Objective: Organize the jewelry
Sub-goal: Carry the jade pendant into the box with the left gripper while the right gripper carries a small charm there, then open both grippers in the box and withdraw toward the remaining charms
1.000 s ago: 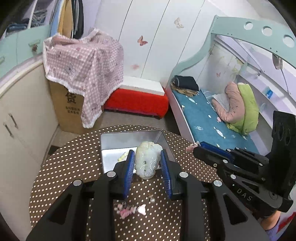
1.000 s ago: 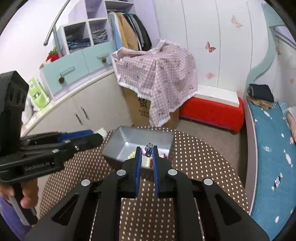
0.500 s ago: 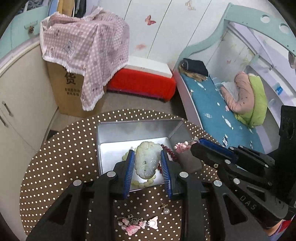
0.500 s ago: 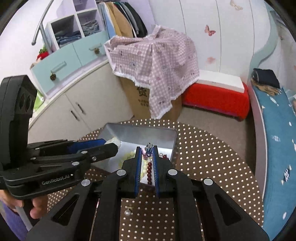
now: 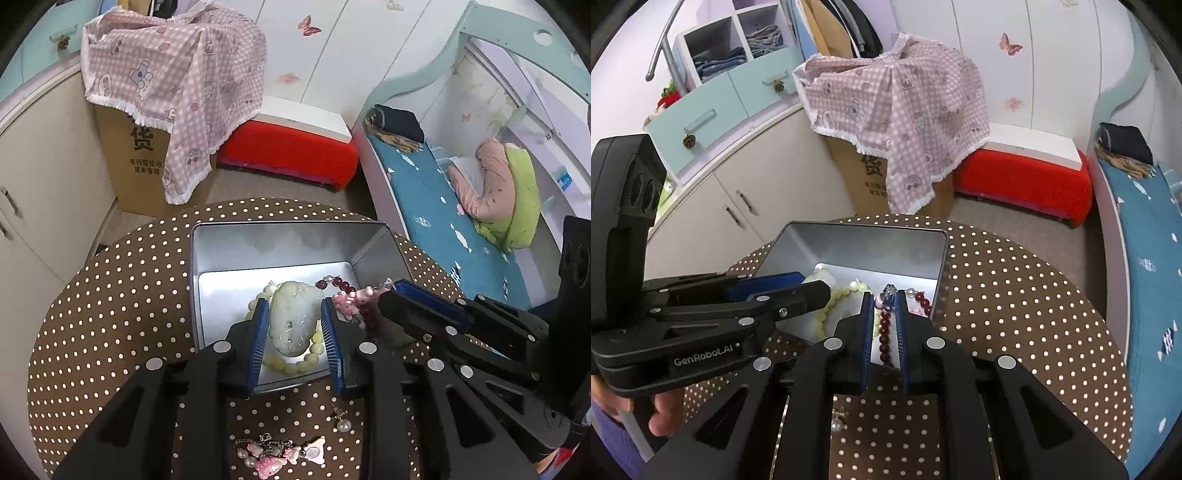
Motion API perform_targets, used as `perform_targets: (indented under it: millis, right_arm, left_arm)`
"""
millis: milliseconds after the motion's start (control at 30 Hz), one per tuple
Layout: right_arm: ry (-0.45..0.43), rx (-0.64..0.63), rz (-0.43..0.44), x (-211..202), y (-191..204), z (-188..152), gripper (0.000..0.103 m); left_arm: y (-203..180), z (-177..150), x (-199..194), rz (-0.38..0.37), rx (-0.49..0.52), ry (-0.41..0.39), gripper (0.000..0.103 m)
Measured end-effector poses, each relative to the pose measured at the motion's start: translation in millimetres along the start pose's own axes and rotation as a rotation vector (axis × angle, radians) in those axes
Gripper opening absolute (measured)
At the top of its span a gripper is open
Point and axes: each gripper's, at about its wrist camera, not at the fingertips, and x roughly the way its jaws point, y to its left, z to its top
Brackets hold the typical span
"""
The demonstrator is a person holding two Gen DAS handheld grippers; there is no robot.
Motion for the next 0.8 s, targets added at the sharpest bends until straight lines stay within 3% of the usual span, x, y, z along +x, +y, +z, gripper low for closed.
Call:
perform_targets:
  millis: [700,800]
  right_arm:
    - [-0.027,0.002,-0.019,-15,7,-2,0.015]
    - [-0.037,0.0,-0.025,-23,9,-2,0.018]
  left_arm:
    - [-6,-6,-25,-0.013,0.0,-0.045,0.028]
    - [-6,-9,-34,-0.005,-0.007,-0.07,0.048]
